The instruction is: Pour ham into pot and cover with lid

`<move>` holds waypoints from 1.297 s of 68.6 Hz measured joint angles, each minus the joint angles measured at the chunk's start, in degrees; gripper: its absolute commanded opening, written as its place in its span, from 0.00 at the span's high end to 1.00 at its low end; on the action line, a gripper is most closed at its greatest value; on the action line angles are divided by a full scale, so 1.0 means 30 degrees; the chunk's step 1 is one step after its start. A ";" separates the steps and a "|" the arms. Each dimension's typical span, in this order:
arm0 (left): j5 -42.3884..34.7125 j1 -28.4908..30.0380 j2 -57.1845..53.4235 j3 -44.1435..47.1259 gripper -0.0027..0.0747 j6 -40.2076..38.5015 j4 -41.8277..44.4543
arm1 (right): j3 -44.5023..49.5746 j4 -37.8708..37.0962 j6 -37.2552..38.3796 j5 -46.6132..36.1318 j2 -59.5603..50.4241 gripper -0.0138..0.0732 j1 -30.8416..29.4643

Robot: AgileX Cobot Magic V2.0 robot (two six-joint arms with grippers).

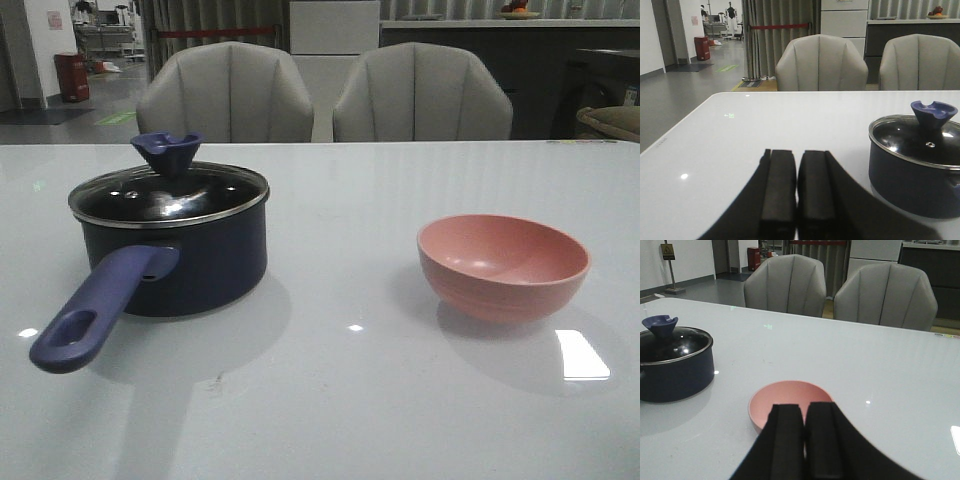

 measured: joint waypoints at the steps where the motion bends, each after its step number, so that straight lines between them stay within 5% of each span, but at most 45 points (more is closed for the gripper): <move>1: 0.0000 0.0000 0.0000 0.0000 0.82 0.0000 0.0000 | 0.0000 0.0000 0.0000 0.0000 0.0000 0.65 0.0000; 25: -0.0024 0.0000 0.0000 0.0000 0.82 0.0000 0.0000 | 0.0076 -0.0206 0.0000 0.0000 0.0000 0.65 0.0000; 51: -0.0024 0.0000 0.0000 0.0000 0.82 0.0000 0.0000 | 0.1408 -0.4205 0.2950 0.0118 -0.1344 0.65 -0.2517; 89: -0.0024 0.0000 0.0000 0.0000 0.82 0.0000 0.0000 | 0.3200 -0.4894 0.4665 -0.0853 -0.1354 0.65 -0.2632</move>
